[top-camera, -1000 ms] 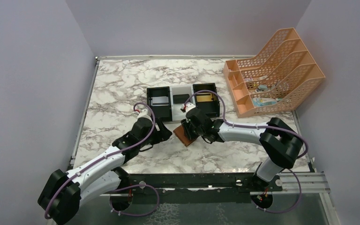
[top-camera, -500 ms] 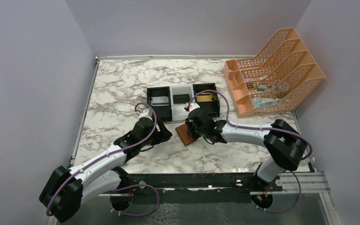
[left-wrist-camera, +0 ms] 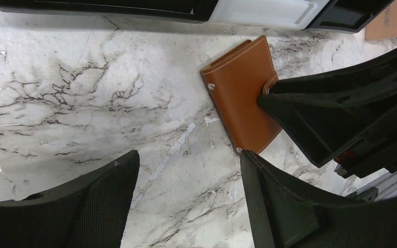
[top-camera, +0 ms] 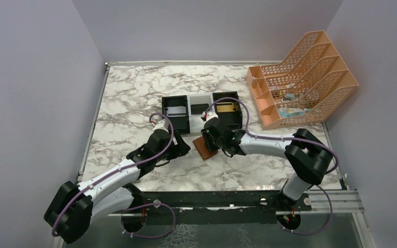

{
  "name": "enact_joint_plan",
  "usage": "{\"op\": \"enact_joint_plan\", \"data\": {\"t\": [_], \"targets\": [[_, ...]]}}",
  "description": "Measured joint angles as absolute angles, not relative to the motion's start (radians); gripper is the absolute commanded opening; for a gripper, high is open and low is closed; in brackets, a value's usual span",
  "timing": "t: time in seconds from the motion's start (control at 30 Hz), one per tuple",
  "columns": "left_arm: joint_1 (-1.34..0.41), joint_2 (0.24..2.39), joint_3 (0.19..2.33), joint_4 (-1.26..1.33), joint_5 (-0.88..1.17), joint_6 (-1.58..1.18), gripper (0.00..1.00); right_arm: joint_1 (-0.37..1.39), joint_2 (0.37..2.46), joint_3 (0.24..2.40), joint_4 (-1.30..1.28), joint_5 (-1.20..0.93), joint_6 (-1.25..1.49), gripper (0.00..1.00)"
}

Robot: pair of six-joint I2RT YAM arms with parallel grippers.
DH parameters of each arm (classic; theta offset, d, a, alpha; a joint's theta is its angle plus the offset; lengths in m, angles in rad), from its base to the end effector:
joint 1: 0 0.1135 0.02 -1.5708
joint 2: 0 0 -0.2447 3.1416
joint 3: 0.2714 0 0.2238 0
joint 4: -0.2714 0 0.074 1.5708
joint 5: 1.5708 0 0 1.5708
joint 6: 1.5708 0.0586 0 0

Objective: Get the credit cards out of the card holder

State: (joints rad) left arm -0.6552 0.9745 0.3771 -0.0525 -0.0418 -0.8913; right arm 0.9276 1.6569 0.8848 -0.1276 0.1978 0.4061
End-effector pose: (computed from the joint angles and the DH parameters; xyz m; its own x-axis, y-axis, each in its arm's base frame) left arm 0.1602 -0.1200 0.1641 -0.7546 -0.4003 -0.5200 -0.0072 0.7974 -0.6034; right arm 0.2006 0.2484 0.1469 -0.7125 -0.3047 -0.6321 -0.4679 0.8776 0.1043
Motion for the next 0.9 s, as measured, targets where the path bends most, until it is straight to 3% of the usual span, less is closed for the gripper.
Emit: {"op": "enact_joint_plan", "data": {"t": [0.2,0.3,0.9], "targets": [[-0.657,0.979,0.377,-0.047,-0.035,-0.880,0.83,0.928,1.682,0.915,-0.133,0.221,0.405,0.15],[-0.657,0.996,0.379,-0.036,-0.016,-0.867,0.84,0.928,1.672,0.908,-0.130,0.219,0.408,0.02],[-0.686,1.069,0.401,-0.015,0.034,-0.837,0.81,0.928,1.415,0.708,-0.014,-0.035,0.513,0.01]]}}
